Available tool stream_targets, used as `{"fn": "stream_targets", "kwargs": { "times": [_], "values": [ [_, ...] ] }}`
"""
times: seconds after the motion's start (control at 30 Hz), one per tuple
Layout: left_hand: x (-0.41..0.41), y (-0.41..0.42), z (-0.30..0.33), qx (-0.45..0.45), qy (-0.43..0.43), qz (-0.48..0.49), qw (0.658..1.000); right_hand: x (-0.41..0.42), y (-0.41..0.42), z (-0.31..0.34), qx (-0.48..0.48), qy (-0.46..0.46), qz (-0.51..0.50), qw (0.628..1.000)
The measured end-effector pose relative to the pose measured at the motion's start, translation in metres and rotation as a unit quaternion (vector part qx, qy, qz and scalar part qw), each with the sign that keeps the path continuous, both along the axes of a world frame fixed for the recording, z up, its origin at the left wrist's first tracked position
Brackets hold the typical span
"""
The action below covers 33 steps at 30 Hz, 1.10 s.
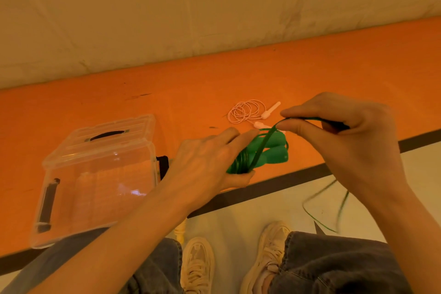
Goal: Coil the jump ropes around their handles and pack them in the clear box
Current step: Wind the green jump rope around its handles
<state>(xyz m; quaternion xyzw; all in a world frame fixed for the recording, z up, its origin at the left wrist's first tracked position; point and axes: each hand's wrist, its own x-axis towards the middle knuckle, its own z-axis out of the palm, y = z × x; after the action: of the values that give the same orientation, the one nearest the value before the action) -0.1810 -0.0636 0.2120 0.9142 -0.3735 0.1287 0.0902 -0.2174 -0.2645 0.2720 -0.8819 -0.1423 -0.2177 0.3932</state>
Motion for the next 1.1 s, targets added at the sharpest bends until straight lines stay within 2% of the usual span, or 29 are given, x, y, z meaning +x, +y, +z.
{"fn": "stream_targets", "kwargs": {
  "times": [0.2, 0.37, 0.5, 0.63, 0.97, 1.1],
  "values": [
    [-0.007, -0.006, 0.003, -0.008, 0.001, -0.013, 1.000, 0.005, -0.003, -0.006, 0.056, 0.060, -0.038, 0.996],
    [-0.015, -0.009, 0.004, -0.030, 0.046, -0.025, 0.998, 0.012, -0.006, -0.012, 0.083, 0.122, -0.057, 0.987],
    [-0.019, -0.011, 0.008, -0.054, 0.017, -0.060, 0.997, 0.018, -0.010, -0.015, 0.093, 0.165, -0.058, 0.980],
    [-0.018, -0.010, 0.007, -0.031, 0.032, -0.100, 0.994, 0.020, -0.008, -0.016, 0.088, 0.185, -0.049, 0.978],
    [-0.022, -0.011, 0.009, -0.056, 0.106, -0.092, 0.989, 0.022, -0.008, -0.017, 0.071, 0.202, -0.037, 0.976],
    [-0.025, -0.011, 0.011, -0.057, 0.108, -0.100, 0.988, 0.024, -0.010, -0.018, 0.061, 0.212, -0.032, 0.975]
  ]
}}
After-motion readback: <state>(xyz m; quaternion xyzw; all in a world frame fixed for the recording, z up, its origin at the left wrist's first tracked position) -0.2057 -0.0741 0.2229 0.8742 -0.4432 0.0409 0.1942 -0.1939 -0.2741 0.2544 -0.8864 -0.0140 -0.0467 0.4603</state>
